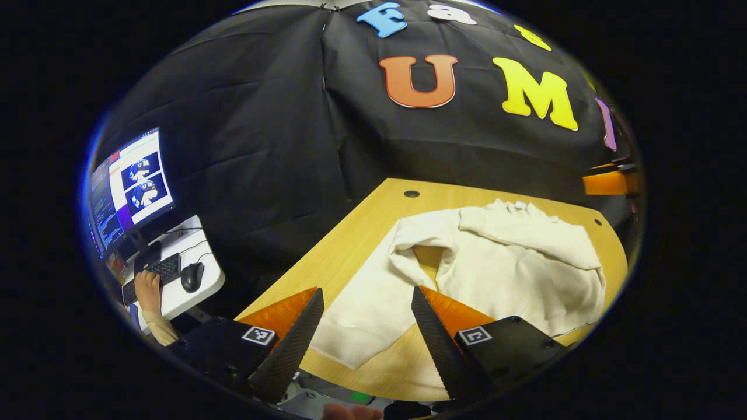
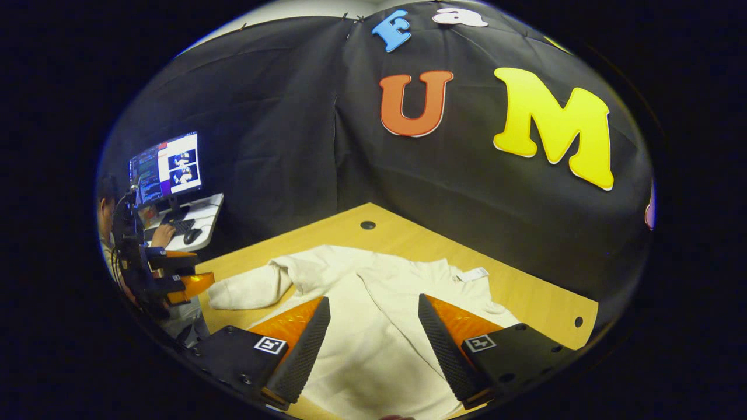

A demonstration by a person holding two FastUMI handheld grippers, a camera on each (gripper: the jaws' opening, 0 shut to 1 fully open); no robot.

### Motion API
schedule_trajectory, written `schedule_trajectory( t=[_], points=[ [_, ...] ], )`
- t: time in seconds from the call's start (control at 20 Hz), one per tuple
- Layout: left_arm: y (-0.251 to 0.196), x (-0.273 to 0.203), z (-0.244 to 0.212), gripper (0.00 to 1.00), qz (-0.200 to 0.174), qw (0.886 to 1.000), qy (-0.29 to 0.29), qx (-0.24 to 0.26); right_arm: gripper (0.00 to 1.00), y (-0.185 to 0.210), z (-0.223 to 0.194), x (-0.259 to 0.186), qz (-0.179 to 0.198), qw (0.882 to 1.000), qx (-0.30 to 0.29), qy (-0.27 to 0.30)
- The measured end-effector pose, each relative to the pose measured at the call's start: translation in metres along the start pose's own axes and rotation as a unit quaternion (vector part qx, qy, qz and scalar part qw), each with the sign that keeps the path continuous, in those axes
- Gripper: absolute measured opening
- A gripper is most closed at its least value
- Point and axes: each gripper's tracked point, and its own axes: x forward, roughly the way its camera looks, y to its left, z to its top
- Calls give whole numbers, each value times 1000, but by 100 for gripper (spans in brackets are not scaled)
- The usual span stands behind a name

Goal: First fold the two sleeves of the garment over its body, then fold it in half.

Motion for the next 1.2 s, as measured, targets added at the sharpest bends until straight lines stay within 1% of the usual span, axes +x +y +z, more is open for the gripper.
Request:
schedule_trajectory(
  t=[0.15, 0.35, 0.55, 0.7, 0.8, 0.85, 0.95, 1.0, 1.05, 1.15, 1.2],
  points=[
    [16, 13, -37, 99, -2, 998, 46, 32, 94, -3, 1, -5, -5, 1000, 25, 1],
    [27, 29, -69, 99, -27, 993, 91, 66, 94, -5, 10, -8, -3, 999, 47, -6],
    [35, 45, -91, 99, -51, 988, 134, 57, 94, 1, 13, -9, -6, 999, 30, -9],
    [27, 48, -97, 99, -82, 984, 152, 43, 94, 12, 22, -9, -2, 1000, 26, -14],
    [22, 47, -100, 90, -95, 983, 160, 9, 94, 22, 30, -10, 1, 999, 24, -25],
    [21, 47, -99, 84, -96, 982, 162, -1, 94, 24, 33, -11, 1, 999, 23, -29],
    [15, 46, -95, 76, -112, 979, 170, 11, 94, 29, 38, -13, 4, 999, 24, -37],
    [10, 49, -93, 75, -120, 978, 169, 14, 94, 31, 38, -14, 3, 999, 22, -38],
    [9, 50, -93, 51, -122, 978, 167, 14, 94, 31, 36, -14, 1, 999, 19, -40],
    [9, 51, -91, 28, -123, 977, 172, 5, 94, 29, 33, -20, -9, 999, 11, -45],
    [9, 51, -90, 24, -125, 976, 177, -8, 95, 27, 32, -24, -14, 999, 9, -49]
  ],
)
